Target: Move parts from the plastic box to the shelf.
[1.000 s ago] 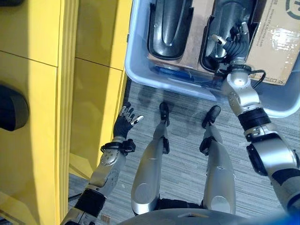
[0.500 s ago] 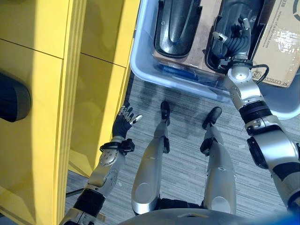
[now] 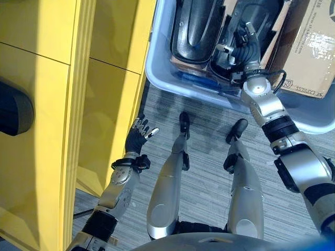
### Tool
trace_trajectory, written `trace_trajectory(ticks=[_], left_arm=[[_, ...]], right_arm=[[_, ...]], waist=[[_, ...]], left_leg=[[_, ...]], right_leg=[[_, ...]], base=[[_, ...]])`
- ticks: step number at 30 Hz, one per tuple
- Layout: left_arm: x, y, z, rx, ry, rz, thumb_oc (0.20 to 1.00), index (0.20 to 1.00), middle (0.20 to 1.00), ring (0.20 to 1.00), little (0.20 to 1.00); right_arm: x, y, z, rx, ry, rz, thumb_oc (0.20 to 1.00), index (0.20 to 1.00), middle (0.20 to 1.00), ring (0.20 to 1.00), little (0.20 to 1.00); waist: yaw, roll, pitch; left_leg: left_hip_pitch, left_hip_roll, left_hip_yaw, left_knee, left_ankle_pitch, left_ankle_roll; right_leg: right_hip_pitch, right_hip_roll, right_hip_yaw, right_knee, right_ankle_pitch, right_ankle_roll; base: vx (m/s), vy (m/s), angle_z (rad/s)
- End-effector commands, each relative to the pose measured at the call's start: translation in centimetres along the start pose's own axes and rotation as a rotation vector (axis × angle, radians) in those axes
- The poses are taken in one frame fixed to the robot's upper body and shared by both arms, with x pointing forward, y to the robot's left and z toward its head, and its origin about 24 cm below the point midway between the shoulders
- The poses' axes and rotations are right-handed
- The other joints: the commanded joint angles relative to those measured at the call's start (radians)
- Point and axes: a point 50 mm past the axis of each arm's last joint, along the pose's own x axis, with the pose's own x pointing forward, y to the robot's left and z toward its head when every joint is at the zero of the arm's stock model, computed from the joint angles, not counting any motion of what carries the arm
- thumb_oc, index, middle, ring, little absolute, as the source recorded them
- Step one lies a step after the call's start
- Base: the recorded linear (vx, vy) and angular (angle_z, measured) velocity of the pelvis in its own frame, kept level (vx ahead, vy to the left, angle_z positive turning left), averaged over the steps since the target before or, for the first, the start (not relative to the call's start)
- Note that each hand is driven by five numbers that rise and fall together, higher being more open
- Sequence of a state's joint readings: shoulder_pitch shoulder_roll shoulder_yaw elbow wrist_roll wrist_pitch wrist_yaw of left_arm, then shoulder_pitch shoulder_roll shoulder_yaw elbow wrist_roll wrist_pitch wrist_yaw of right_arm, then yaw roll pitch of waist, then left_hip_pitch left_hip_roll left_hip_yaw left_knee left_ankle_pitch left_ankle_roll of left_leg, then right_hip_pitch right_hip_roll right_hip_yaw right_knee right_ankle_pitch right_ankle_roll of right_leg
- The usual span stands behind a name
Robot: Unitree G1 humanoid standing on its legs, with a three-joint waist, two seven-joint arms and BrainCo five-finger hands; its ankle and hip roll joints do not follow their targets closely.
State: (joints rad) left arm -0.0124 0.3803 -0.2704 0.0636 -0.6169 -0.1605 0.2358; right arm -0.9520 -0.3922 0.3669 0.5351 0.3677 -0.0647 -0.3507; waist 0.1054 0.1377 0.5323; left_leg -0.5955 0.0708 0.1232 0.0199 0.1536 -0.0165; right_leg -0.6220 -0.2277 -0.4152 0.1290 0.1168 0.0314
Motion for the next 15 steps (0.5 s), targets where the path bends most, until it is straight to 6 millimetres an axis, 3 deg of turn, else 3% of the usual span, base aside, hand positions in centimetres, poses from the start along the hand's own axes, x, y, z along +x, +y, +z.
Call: trace_trajectory(ticks=[1,8,15], left_arm=[[-0.8,1.3,1.1,0.057,-0.040,-0.008,1.000,1.000,1.000,1.000,1.000],[-0.9,1.6,1.3,0.061,-0.045,0.005,1.000,1.000,1.000,1.000,1.000],[-0.9,1.7,1.4,0.074,-0.053,0.025,1.000,1.000,1.000,1.000,1.000]], right_arm=[[-0.7,2.6,-0.1,-0.003,-0.020,0.117,1.000,1.000,1.000,1.000,1.000],[-1.6,3.7,2.2,0.030,-0.139,0.169,1.000,1.000,1.000,1.000,1.000],[-3.8,3.5,7.8,0.115,-0.425,0.196,1.000,1.000,1.000,1.000,1.000]], waist=[[0.037,-0.045,-0.012],[0.034,-0.050,-0.012],[0.012,-0.069,-0.012]], left_leg=[[-0.001,0.034,-0.029,0.075,-0.085,-0.066],[0.003,0.034,-0.030,0.073,-0.085,-0.065],[0.012,0.035,-0.025,0.075,-0.090,-0.063]], right_leg=[[0.025,-0.058,0.095,-0.008,-0.046,0.132],[0.027,-0.060,0.093,-0.006,-0.046,0.133],[0.034,-0.056,0.103,-0.005,-0.046,0.133]], base=[[0.00,0.007,0.03],[0.00,0.000,0.00],[0.00,0.000,0.00]])
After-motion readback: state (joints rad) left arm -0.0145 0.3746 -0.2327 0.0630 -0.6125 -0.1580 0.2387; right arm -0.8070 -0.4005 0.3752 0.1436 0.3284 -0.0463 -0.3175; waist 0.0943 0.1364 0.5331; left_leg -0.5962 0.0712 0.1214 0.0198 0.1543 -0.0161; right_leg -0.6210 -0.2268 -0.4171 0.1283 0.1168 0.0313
